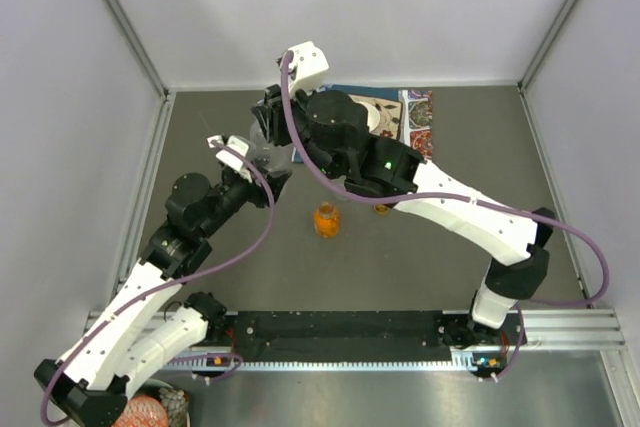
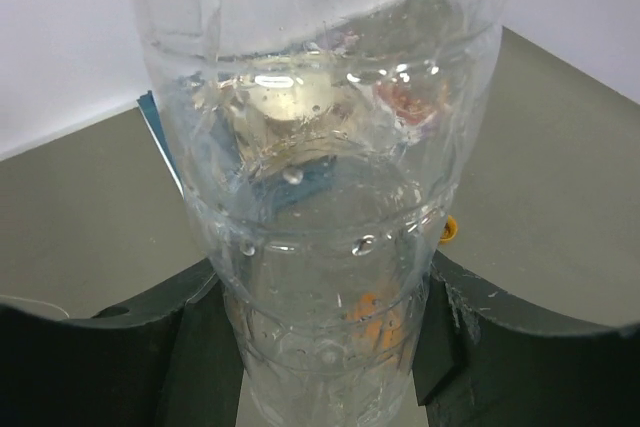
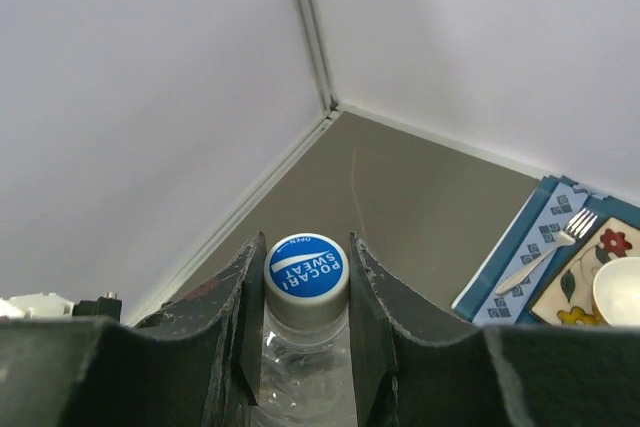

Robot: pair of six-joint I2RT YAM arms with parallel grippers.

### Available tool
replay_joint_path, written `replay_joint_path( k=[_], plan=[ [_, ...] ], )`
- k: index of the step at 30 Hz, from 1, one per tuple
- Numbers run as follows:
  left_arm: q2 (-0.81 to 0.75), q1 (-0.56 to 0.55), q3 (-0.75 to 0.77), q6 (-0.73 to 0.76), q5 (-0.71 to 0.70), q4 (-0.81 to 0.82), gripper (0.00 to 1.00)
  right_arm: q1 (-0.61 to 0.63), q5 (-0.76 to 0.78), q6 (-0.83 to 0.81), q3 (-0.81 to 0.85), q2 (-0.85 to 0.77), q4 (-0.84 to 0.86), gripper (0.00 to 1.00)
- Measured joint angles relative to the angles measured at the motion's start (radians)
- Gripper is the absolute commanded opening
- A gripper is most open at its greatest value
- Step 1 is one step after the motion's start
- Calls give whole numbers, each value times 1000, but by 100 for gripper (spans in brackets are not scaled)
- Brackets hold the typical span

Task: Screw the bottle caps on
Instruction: Screw the bottle cap onto the plastic bottle.

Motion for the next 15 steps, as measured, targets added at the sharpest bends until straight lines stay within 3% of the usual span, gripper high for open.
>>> replay_joint_path(
  k=[1, 3, 6, 10, 15],
  plan=[
    [1, 1, 0, 0, -7, -4, 0, 0, 10, 3, 7, 7, -6, 40],
    [4, 3, 0, -2, -6, -8, 0, 0, 14, 6, 15, 11, -16, 57],
    [0, 5, 0, -2, 27, 20, 0, -1, -32, 3, 14, 2, -63, 69],
    [-13, 6, 0, -4, 113, 54, 0, -42, -202, 10, -93, -88, -69, 72],
    [-19, 6, -9, -5, 227, 83, 0, -184, -520, 48, -291, -310, 22, 65]
  ],
)
